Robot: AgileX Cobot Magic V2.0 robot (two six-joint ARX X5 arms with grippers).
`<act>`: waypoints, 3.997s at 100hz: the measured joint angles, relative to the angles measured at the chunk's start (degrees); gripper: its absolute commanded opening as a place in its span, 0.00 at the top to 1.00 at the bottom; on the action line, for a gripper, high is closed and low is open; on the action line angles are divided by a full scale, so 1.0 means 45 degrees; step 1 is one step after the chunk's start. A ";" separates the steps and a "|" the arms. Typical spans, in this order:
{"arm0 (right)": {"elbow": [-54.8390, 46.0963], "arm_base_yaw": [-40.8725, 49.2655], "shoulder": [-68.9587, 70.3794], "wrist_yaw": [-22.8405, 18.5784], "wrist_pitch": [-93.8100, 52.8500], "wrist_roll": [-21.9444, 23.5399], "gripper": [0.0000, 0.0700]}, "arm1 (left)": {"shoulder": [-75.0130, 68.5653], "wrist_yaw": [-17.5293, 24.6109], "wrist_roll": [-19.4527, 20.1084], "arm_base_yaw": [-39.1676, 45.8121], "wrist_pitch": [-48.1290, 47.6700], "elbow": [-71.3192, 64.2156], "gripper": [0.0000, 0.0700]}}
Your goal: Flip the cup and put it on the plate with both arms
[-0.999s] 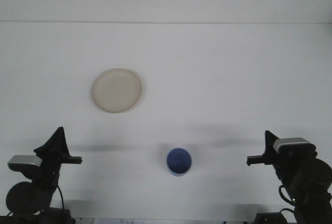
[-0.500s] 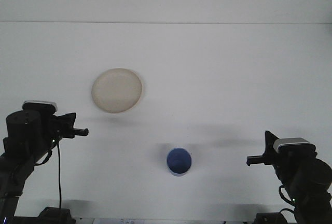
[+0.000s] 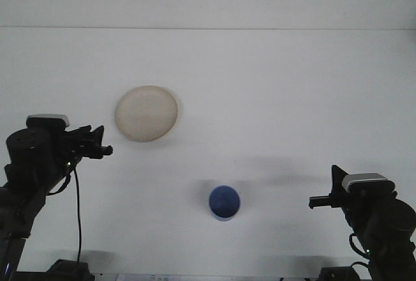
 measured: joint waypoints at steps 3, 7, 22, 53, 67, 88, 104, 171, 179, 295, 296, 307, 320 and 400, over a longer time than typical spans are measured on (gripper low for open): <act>0.0000 0.0000 0.0000 0.0000 0.0000 0.0000 1.00 | 0.0126 0.0277 -0.0005 -0.0131 -0.0170 0.0000 0.32; 0.0000 0.0000 0.0000 0.0000 0.0000 0.0000 1.00 | 0.0335 0.0699 -0.0010 -0.0340 -0.0359 0.0000 0.32; 0.0000 0.0000 0.0000 0.0000 0.0000 0.0000 1.00 | 0.1166 0.1511 -0.0015 -0.1520 -0.0500 0.0000 0.32; 0.0000 0.0000 0.0000 0.0000 0.0015 0.0000 1.00 | 0.4430 0.1530 -0.0005 -0.5673 -0.0544 0.0967 0.32; 0.0000 0.0000 0.0000 0.0000 0.0015 0.0005 1.00 | 0.6183 0.1564 0.0267 -0.7130 -0.0840 0.1914 0.32; 0.0000 0.0000 0.0000 0.0000 0.0015 0.0000 1.00 | 0.8068 0.1530 0.0835 -0.8378 -0.1617 0.2914 0.32; 0.0000 0.0000 0.0000 0.0000 0.0015 0.0000 1.00 | 0.8811 0.1506 0.0991 -0.8966 -0.1622 0.2948 0.32; 0.0000 0.0000 0.0000 0.0000 0.0019 0.0005 1.00 | 0.9811 -0.0078 0.1200 -0.9146 -0.2093 0.4153 0.99; 0.0000 0.0000 0.0000 0.0000 0.0019 0.0005 1.00 | 0.9811 -0.0675 0.1360 -0.8276 -0.2497 0.5115 0.99; 0.0000 0.0000 0.0000 0.0000 0.0019 0.0034 1.00 | 1.2279 -0.2871 0.1637 -0.1073 -0.2939 0.7441 0.22; 0.0000 0.0000 0.0000 0.0000 0.0015 0.0034 1.00 | 1.2279 -0.2871 0.1637 -0.1073 -0.2943 0.7485 0.21; 0.0000 0.0000 0.0000 0.0000 0.0015 0.0034 1.00 | 1.2269 -0.2871 0.1559 -0.1039 -0.2846 0.8160 0.22; 0.0000 0.0000 0.0000 0.0000 0.0015 0.0034 1.00 | 1.1691 -0.2871 0.1190 -0.1039 -0.2351 0.8286 0.22; 0.0000 0.0000 0.0000 0.0000 0.0019 0.0034 1.00 | -0.0855 -0.3808 -0.0515 -0.1880 0.2210 -0.2001 0.23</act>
